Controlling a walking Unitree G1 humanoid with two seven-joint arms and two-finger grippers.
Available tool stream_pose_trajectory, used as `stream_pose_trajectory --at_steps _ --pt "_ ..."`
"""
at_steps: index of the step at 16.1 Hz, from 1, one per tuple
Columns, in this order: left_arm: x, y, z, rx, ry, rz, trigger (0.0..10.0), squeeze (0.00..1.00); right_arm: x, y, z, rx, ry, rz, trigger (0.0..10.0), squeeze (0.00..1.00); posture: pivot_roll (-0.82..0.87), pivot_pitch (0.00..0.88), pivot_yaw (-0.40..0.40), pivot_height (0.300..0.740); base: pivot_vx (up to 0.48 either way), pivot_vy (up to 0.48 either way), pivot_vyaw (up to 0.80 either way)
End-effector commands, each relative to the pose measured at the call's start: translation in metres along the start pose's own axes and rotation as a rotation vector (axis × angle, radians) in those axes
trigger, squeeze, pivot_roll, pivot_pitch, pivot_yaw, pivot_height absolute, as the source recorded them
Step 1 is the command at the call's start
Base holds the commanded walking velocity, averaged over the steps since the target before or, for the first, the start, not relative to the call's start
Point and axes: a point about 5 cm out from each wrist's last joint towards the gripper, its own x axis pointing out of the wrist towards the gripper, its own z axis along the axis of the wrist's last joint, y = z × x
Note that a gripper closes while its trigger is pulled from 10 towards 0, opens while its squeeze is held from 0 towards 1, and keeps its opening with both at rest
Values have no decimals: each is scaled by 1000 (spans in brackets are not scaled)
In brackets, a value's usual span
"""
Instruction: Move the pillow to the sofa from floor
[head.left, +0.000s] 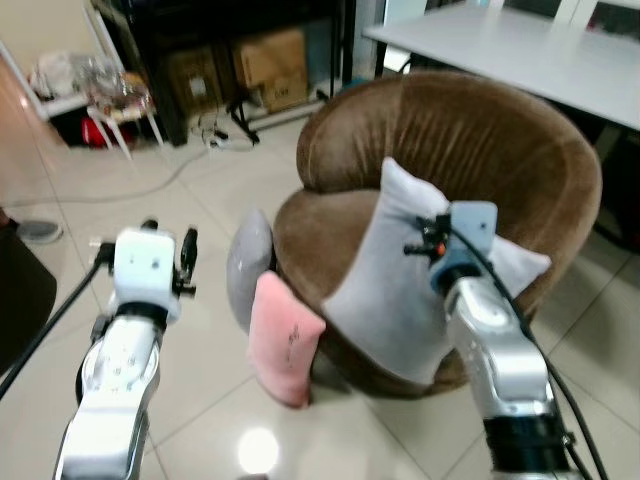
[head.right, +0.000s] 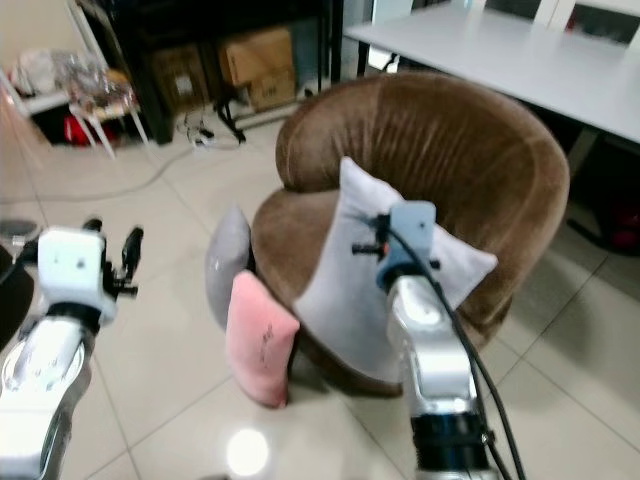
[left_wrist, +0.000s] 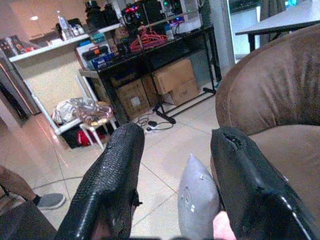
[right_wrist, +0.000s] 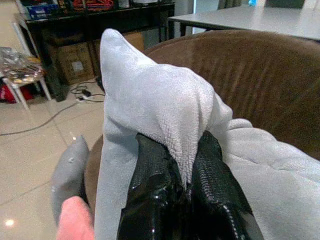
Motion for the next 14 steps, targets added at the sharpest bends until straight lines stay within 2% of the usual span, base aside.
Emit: stream_pose_trajectory --at_steps 1,6,7,13,14 --pt "-1 1 4 -1 -24 9 10000 0 -2 5 8 -13 -59 27 10000 0 -2 0 5 740 244 0 -575" --pt "-3 9 3 -4 -36 42 10000 0 0 8 11 -6 -73 54 10000 0 8 0 -7 740 275 0 0" --pt "-3 10 3 -3 -40 45 10000 0 0 9 12 21 -83 68 10000 0 9 0 -10 740 277 0 0" --pt "-2 9 4 -11 -42 25 10000 0 5 9 14 -10 -99 76 10000 0 25 0 -11 740 281 0 0" --pt "-2 9 5 -13 -47 21 10000 0 5 10 13 7 -88 77 10000 0 25 0 -9 740 289 0 -800"
